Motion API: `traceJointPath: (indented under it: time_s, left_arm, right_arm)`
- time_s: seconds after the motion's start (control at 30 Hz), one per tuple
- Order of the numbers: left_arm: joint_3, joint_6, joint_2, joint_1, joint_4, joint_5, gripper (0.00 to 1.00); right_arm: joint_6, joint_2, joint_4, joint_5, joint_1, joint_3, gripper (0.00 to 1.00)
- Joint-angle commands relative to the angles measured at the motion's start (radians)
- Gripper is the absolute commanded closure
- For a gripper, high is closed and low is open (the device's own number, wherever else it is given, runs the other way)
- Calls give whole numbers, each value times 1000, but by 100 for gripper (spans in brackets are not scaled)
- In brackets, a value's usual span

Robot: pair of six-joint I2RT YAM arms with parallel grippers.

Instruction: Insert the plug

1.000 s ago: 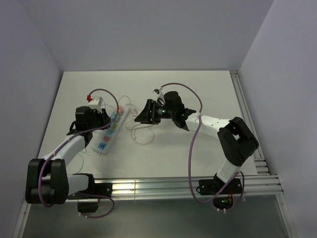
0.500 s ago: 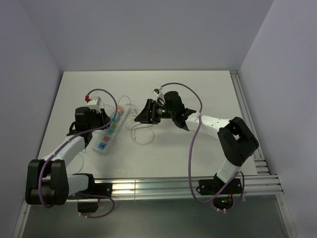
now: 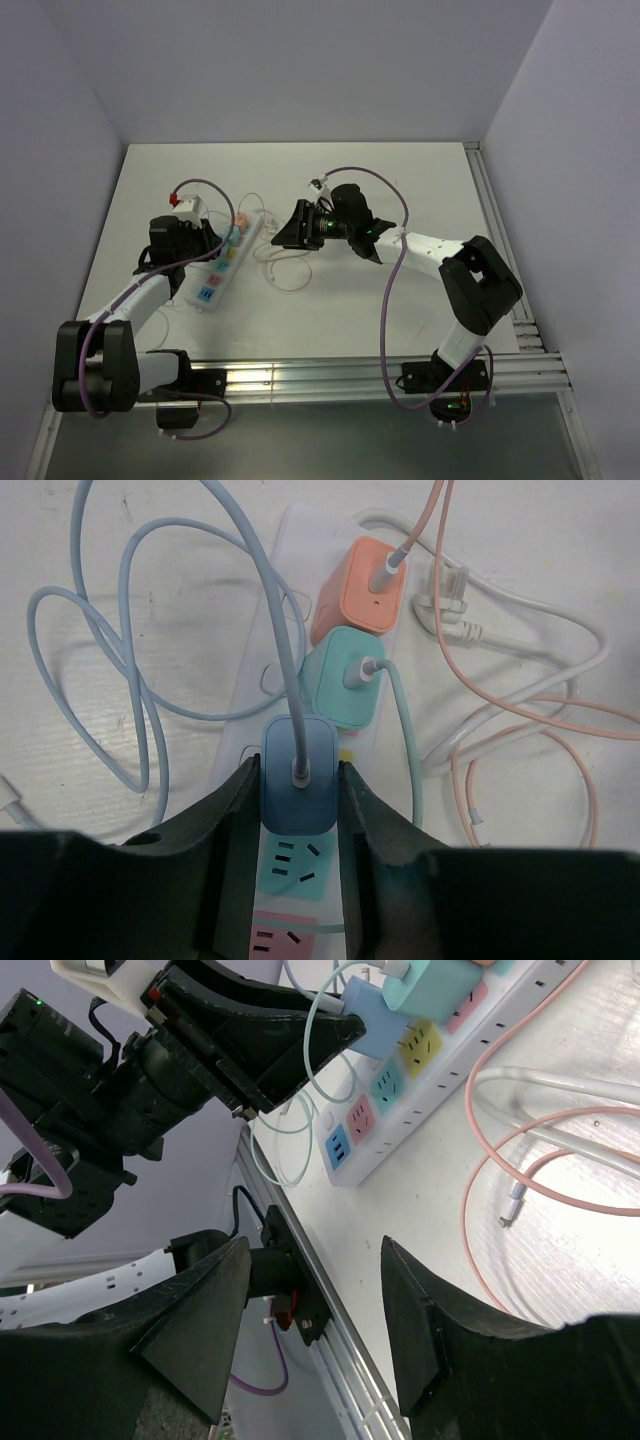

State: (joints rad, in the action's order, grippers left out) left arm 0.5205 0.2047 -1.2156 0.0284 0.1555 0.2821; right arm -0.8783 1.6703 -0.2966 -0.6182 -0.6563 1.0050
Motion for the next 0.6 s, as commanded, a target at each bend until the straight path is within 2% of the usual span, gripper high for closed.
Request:
traceJointPath:
  time_s: [0.0, 0.57]
  left_arm:
    - [21, -1, -9, -4, 19, 38, 100]
    - [42, 9, -53, -2, -8, -38, 100]
  right_arm:
    - [-4, -14, -42, -6, 6, -2, 38]
    - [-10, -9, -47, -5, 3, 1, 39]
